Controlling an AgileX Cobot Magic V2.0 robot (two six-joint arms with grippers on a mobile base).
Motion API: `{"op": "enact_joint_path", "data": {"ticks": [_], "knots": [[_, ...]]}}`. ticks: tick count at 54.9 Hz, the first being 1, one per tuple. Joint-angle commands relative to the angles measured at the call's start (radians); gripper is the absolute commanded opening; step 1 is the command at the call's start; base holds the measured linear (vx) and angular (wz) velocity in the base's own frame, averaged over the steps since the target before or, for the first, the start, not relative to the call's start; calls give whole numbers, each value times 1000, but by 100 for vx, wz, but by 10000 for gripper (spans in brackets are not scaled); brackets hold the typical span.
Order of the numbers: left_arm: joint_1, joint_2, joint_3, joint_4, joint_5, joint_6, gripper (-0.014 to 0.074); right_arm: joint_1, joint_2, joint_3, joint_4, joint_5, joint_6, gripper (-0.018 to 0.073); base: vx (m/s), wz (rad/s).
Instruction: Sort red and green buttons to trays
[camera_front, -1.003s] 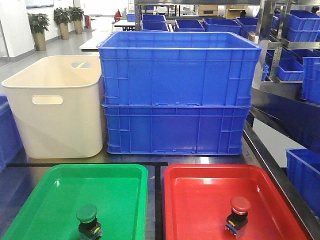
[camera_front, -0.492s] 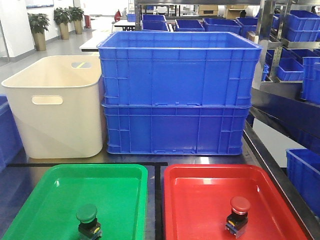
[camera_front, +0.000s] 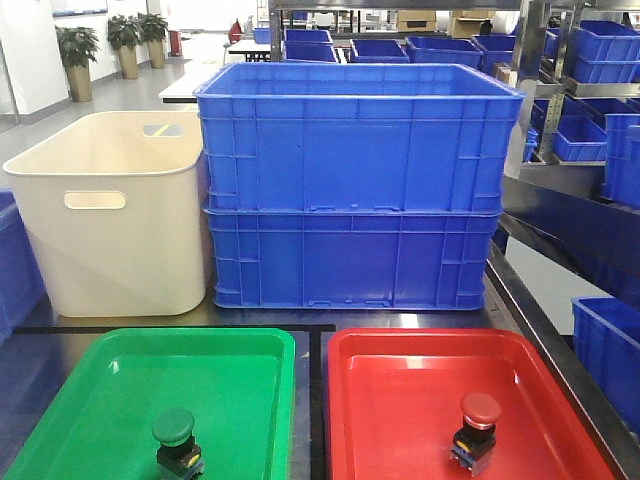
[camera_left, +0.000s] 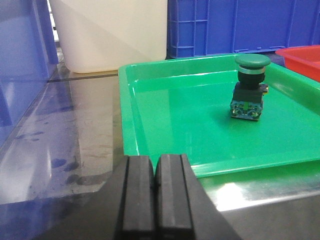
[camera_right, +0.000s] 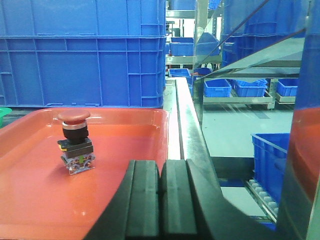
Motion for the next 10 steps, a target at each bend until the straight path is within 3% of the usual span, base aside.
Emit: {"op": "enact_joint_path", "data": {"ticks": [1, 10], "knots": [[-2, -12, -26, -5, -80, 0, -4, -5, -9, 14, -7, -68, -4, -12, 0, 0], [-2, -12, -26, -5, -80, 0, -4, -5, -9, 14, -7, -67, -4, -12, 0, 0]]}}
